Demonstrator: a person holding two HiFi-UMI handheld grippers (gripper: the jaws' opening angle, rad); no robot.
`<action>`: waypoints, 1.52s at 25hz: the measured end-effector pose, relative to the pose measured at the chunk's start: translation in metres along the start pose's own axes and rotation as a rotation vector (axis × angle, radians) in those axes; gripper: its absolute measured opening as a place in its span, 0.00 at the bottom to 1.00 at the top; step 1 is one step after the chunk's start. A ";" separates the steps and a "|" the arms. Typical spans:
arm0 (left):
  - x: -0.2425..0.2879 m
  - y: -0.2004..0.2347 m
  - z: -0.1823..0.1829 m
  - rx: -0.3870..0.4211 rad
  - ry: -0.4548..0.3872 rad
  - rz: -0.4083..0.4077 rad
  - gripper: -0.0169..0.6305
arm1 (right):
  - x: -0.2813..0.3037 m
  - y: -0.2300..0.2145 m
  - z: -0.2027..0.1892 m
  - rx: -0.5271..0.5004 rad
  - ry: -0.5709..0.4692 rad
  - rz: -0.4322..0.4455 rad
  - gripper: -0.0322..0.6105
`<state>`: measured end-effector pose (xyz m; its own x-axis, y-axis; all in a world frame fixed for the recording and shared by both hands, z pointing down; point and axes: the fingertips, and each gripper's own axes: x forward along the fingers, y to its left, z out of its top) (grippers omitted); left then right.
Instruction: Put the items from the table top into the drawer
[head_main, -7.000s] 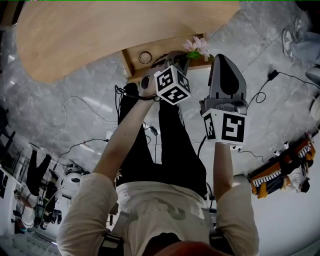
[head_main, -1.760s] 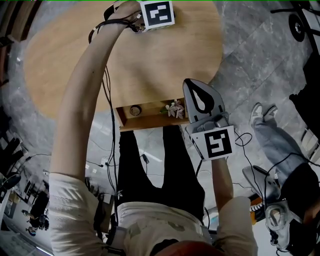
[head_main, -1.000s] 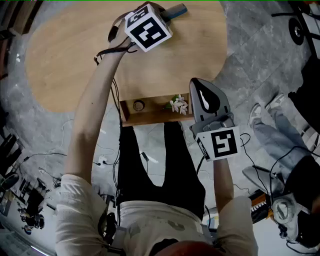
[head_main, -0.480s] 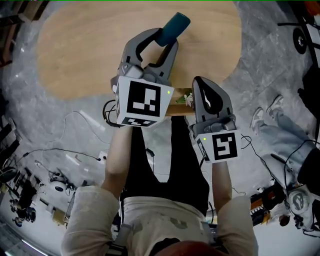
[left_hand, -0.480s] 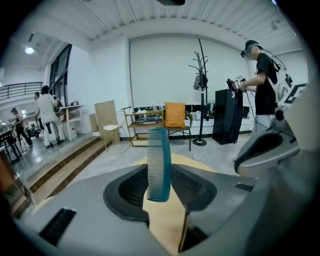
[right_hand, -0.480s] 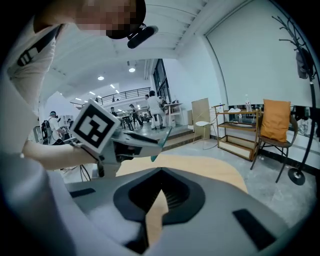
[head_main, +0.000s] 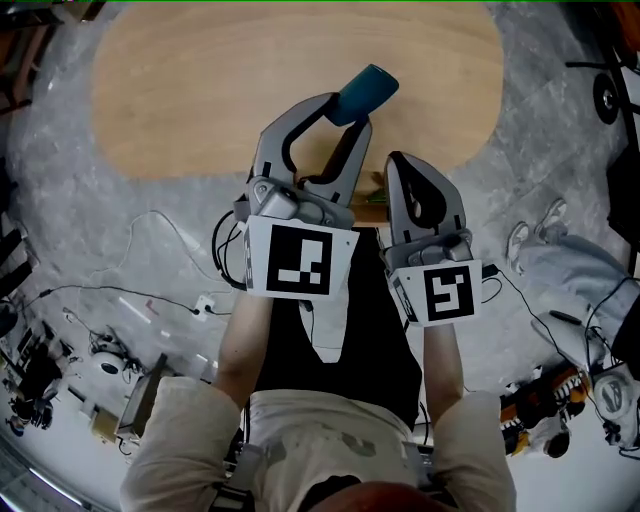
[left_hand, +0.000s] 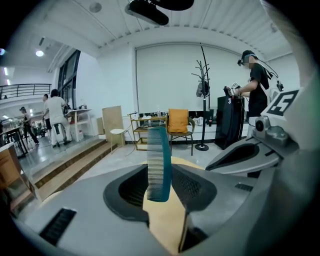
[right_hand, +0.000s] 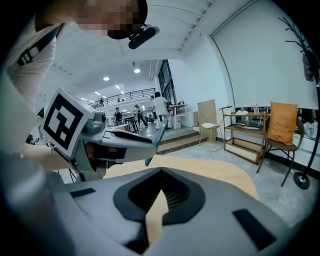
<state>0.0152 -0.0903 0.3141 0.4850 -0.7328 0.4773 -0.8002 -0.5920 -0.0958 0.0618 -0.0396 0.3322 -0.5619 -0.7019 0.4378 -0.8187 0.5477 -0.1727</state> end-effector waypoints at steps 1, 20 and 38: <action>0.001 -0.001 -0.002 -0.001 0.004 -0.004 0.26 | -0.001 0.000 0.001 0.000 -0.001 0.000 0.06; 0.004 -0.167 -0.239 0.176 0.486 -0.465 0.26 | -0.034 -0.040 -0.072 0.078 0.099 -0.092 0.06; 0.030 -0.182 -0.319 0.165 0.655 -0.428 0.04 | -0.044 -0.047 -0.097 0.103 0.137 -0.094 0.06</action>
<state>0.0627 0.1029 0.6245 0.3912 -0.1146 0.9132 -0.5037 -0.8571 0.1082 0.1362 0.0100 0.4061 -0.4670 -0.6753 0.5709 -0.8784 0.4285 -0.2118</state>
